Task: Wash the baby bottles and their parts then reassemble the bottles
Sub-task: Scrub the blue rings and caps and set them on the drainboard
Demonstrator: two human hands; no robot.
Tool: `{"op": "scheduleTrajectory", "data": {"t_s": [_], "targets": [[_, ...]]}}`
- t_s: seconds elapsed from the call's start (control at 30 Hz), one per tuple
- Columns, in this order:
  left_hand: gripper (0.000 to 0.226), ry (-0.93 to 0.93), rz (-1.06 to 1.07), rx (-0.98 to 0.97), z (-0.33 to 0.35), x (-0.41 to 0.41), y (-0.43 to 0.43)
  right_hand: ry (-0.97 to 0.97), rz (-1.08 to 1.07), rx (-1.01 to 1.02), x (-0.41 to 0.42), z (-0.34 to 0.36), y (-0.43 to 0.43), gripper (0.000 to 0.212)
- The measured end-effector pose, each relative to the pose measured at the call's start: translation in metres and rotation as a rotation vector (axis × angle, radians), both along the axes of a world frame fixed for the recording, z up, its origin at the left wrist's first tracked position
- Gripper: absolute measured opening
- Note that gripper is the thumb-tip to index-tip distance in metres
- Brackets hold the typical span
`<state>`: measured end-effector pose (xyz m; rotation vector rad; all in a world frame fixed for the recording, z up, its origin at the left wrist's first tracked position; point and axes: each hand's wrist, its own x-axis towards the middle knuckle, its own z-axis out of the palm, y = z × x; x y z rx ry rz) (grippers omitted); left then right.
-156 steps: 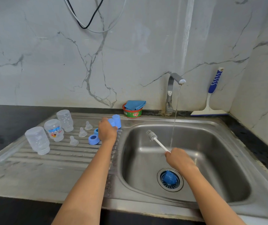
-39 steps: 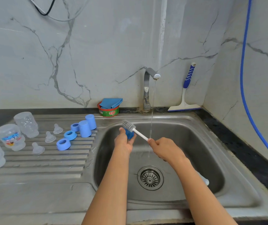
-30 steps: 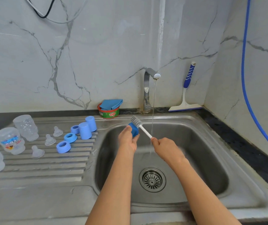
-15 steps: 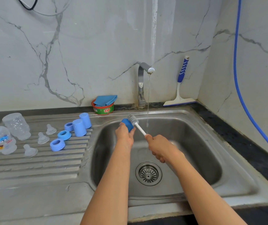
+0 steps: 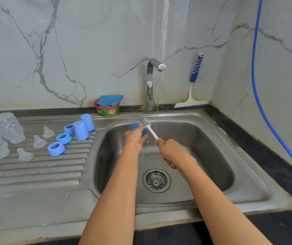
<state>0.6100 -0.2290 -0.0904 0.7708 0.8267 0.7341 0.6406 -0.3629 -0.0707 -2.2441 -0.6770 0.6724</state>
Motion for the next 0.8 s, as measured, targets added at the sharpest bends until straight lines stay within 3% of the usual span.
{"op": "scheduleTrajectory", "data": {"t_s": [0.13,0.33,0.57,0.8], "targets": [[0.056,-0.049,0.08,-0.065,0.001,-0.004,0.003,0.044,0.033,-0.055,-0.001,0.0,-0.003,0.045],[0.04,-0.158,-0.134,-0.079,0.012,-0.007,-0.009,-0.01,-0.047,0.053,0.006,0.0,0.001,0.043],[0.04,-0.296,0.087,-0.235,0.007,-0.006,0.003,0.095,0.002,0.02,0.0,-0.003,-0.001,0.045],[0.039,-0.31,-0.099,-0.169,0.012,-0.01,-0.001,0.082,-0.1,0.079,0.008,-0.004,0.0,0.044]]}}
